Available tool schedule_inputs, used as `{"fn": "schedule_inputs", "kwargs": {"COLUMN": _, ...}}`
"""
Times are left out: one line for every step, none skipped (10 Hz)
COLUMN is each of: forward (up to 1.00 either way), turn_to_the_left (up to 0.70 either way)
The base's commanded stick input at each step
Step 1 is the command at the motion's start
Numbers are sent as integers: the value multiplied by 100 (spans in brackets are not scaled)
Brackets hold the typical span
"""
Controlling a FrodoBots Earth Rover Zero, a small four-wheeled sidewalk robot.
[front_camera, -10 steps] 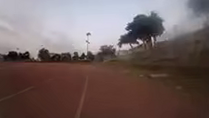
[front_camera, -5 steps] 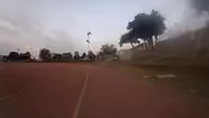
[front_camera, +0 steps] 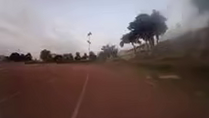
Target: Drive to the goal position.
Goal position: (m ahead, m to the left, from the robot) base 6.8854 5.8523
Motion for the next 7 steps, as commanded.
{"fn": "schedule_inputs", "kwargs": {"forward": 70, "turn_to_the_left": 3}}
{"fn": "schedule_inputs", "kwargs": {"forward": 70, "turn_to_the_left": 3}}
{"fn": "schedule_inputs", "kwargs": {"forward": 70, "turn_to_the_left": 3}}
{"fn": "schedule_inputs", "kwargs": {"forward": 70, "turn_to_the_left": 3}}
{"fn": "schedule_inputs", "kwargs": {"forward": 70, "turn_to_the_left": 2}}
{"fn": "schedule_inputs", "kwargs": {"forward": 70, "turn_to_the_left": 2}}
{"fn": "schedule_inputs", "kwargs": {"forward": 70, "turn_to_the_left": 2}}
